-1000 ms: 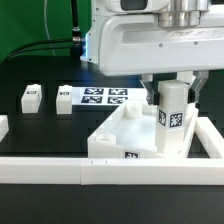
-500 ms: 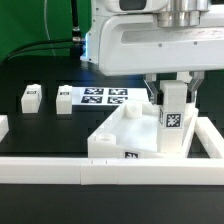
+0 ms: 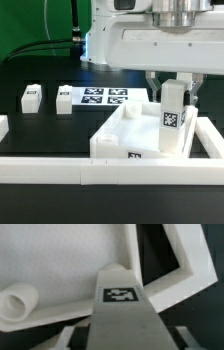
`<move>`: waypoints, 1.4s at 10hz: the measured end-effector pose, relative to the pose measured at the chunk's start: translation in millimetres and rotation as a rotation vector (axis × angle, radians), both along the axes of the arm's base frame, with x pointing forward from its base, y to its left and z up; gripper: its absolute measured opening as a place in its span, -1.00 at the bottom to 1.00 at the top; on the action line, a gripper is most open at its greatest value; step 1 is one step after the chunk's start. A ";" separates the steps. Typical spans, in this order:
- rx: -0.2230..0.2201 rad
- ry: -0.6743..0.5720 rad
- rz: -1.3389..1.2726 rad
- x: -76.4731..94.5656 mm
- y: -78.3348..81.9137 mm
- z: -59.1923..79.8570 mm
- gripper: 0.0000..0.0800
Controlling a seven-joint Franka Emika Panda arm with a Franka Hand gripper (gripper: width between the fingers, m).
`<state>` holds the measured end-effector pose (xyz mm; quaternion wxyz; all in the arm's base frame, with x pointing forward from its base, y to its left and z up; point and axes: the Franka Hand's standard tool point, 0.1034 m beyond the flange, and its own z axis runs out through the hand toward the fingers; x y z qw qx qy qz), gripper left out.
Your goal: Assemble desk
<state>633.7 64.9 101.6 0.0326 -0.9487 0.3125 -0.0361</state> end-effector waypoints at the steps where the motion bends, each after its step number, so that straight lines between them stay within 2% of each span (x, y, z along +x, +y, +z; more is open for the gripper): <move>1: 0.003 0.008 -0.099 -2.0 -3.6 0.0 -0.28; 4: -0.030 0.049 -0.310 -9.5 -13.4 1.3 -0.23; 6: -0.033 0.049 -0.310 -10.0 -14.7 0.7 -0.21; 7: -0.033 0.048 -0.307 -10.0 -13.8 0.9 0.34; 8: -0.034 0.044 -0.261 -9.2 -9.4 4.2 0.34; 9: -0.038 0.035 -0.163 -8.1 -3.5 10.3 0.57; 11: -0.043 0.017 0.069 -11.4 -0.3 22.3 0.61; 14: -0.055 0.009 0.224 -14.8 -1.7 21.8 0.62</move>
Offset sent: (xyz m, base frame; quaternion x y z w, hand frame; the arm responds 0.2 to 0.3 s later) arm 0.0031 -0.0001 0.0013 -0.0457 -0.0198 0.2264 0.9728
